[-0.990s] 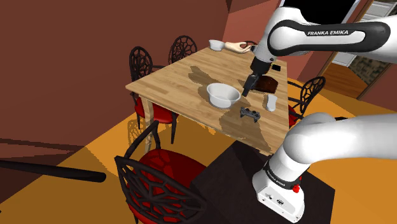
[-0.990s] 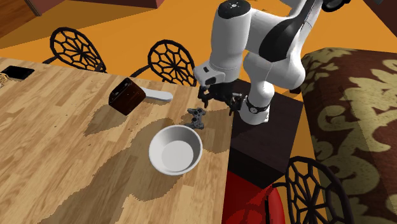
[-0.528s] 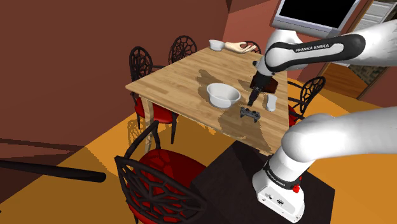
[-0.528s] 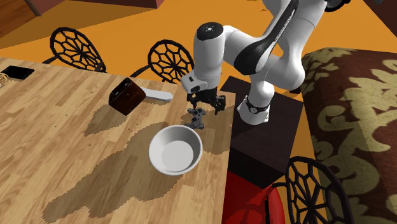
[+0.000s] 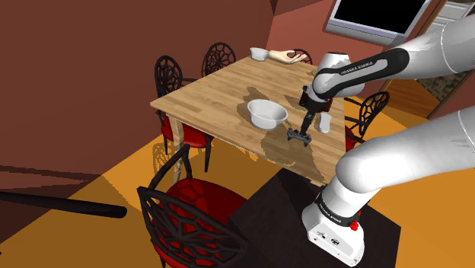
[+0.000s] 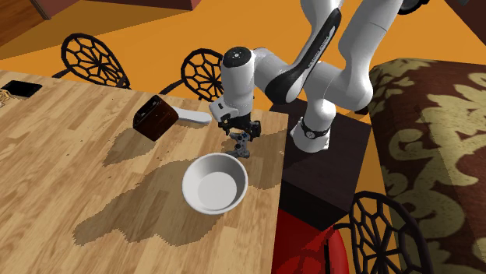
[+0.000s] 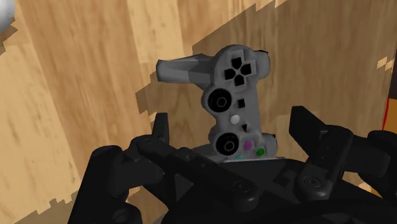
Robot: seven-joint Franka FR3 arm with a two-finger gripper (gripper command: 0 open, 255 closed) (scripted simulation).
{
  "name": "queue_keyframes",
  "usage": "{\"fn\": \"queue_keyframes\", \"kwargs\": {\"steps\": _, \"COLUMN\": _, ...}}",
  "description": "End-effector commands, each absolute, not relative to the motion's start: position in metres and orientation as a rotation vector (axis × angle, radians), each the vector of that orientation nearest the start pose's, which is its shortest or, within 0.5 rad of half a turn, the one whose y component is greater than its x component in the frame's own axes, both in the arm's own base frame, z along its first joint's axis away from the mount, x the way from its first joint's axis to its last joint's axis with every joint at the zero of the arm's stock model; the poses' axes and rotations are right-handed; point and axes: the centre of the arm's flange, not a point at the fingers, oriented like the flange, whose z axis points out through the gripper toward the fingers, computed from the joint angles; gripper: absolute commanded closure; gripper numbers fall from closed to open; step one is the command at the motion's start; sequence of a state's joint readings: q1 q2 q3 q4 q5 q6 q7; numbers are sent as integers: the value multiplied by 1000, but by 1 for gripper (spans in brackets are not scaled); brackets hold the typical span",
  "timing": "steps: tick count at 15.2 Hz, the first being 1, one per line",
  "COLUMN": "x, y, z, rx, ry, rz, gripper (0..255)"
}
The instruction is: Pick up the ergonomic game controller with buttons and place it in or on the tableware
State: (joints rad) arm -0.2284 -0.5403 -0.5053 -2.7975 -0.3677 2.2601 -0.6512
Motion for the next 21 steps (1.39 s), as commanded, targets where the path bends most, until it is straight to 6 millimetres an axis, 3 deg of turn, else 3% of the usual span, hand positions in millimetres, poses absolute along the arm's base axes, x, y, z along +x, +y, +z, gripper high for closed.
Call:
{"fn": "queue_keyframes", "kwargs": {"steps": 1, "x": 265, "y": -226, "z": 328, "rx": -3129, "ry": -356, "rz": 54, "gripper": 0}}
{"fn": "queue_keyframes", "kwargs": {"steps": 5, "x": 264, "y": -226, "z": 309, "rx": -3129, "ry": -356, "rz": 54, "gripper": 0}}
{"fn": "queue_keyframes", "kwargs": {"steps": 12, "x": 264, "y": -226, "z": 309, "rx": -3129, "ry": -356, "rz": 54, "gripper": 0}}
{"fn": "queue_keyframes", "kwargs": {"steps": 13, "x": 264, "y": -226, "z": 309, "rx": -3129, "ry": -356, "rz": 54, "gripper": 255}}
{"fn": "queue_keyframes", "kwargs": {"steps": 21, "x": 264, "y": -226, "z": 309, "rx": -3129, "ry": -356, "rz": 54, "gripper": 255}}
